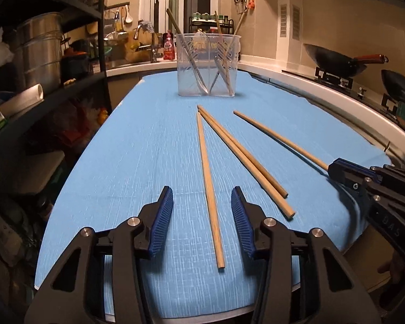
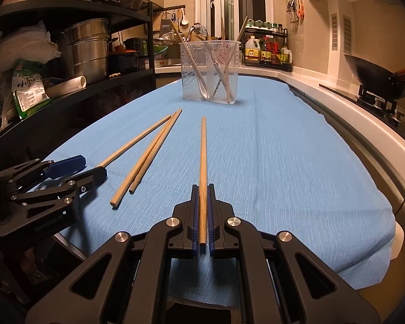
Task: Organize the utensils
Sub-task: 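Lift both chopsticks and carry them toward the clear container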
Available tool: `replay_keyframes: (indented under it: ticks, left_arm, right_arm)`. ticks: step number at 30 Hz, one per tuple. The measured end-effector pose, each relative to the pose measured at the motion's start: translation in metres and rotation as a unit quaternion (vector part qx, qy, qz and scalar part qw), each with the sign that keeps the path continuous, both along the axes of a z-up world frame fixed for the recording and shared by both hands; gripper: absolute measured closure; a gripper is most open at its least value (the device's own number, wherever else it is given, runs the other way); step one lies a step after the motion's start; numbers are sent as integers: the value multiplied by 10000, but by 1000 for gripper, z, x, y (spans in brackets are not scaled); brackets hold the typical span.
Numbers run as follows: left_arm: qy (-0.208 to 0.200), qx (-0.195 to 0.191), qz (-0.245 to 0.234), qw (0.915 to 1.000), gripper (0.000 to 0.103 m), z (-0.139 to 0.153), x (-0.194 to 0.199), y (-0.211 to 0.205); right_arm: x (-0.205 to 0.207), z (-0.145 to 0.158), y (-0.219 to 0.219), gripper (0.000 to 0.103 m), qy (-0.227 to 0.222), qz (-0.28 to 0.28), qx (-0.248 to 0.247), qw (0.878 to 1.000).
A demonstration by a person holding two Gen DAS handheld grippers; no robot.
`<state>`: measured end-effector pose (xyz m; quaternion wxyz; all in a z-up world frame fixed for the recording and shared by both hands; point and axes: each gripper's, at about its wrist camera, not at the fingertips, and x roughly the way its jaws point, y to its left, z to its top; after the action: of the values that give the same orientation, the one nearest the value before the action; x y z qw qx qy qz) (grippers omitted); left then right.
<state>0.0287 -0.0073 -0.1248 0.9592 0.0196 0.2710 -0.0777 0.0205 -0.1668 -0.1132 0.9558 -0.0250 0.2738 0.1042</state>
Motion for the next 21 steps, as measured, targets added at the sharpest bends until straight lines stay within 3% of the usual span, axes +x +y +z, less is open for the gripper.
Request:
replay_keyframes:
  ticks: [9,15,18,21]
  left_arm:
    - [-493,36,-7,9988,67,-7,-10,1]
    - [-552,72,12,9984,69,-7,-17,2]
    - [-451,110,-274,9985,95,-4,-18,-4]
    - [-277,271,-353,9986,97,0,-18,-9]
  right_arm:
    - [0,-5,2,97,43,5,-60,10000]
    - [-2,-5,3,97,41,32,-93,9999]
    - [-3,-4,3,97,34,45,-89,9999]
    - [-5,0,3,97,-41,47,-113,9999]
